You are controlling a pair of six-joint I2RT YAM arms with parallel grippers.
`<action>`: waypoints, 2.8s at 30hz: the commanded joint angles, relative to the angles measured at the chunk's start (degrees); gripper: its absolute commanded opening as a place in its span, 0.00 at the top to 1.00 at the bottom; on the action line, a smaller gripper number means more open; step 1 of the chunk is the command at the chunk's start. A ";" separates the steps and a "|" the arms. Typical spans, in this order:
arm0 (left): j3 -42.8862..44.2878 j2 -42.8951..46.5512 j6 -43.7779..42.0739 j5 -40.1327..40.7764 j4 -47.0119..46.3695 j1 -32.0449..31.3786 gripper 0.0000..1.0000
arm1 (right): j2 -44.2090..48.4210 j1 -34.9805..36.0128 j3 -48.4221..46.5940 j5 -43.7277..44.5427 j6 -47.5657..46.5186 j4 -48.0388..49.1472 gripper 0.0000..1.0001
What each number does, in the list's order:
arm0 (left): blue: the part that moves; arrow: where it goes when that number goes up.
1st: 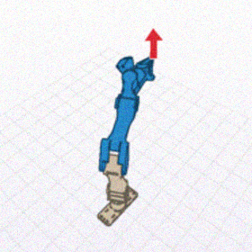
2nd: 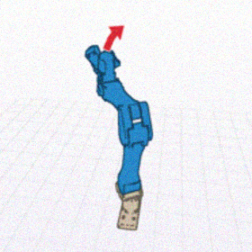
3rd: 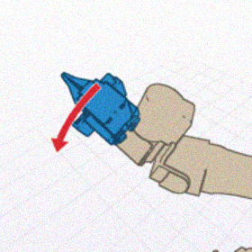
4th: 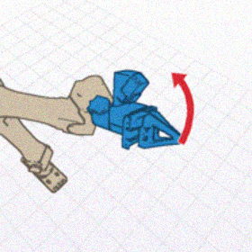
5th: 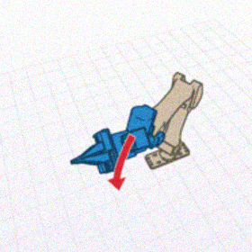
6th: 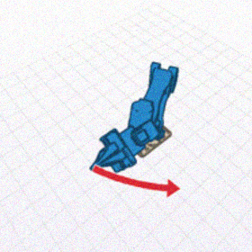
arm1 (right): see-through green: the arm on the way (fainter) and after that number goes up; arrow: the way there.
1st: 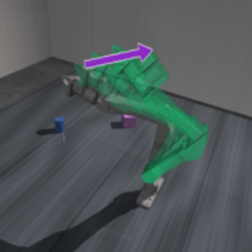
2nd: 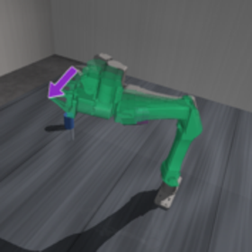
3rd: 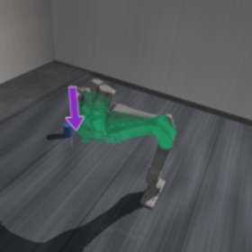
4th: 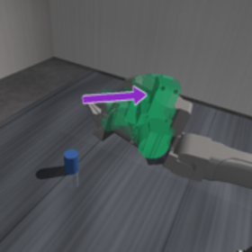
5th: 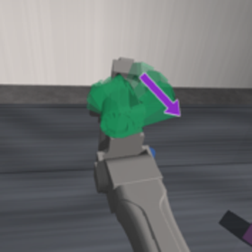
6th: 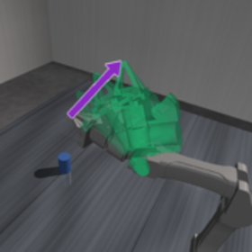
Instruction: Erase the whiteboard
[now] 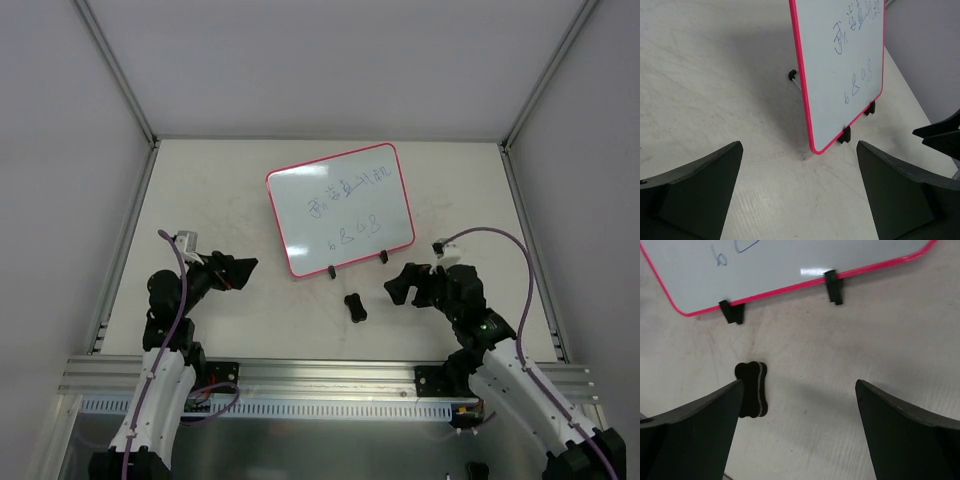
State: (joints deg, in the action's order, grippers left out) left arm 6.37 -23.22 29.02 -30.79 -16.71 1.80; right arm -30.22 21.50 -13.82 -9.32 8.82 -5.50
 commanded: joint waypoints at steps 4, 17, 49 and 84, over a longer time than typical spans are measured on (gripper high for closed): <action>0.92 -8.67 2.97 -5.16 -13.43 -0.66 0.01 | -7.29 16.70 -9.02 15.99 -2.93 -2.57 0.01; 5.23 -19.75 6.32 -4.37 -27.41 -1.54 0.01 | -32.61 43.10 -26.59 34.37 7.26 -16.56 0.20; 9.54 -36.19 7.11 -6.13 -46.66 -1.54 0.01 | -55.56 40.38 -34.16 26.20 12.10 -15.69 0.41; 11.55 -42.25 7.19 -8.93 -48.59 -1.54 0.01 | -57.77 37.22 -35.05 28.39 8.94 -15.42 0.77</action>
State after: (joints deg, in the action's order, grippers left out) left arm 14.90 -63.61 36.86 -37.08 -61.04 0.69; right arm -90.30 59.44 -48.62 17.10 18.52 -21.23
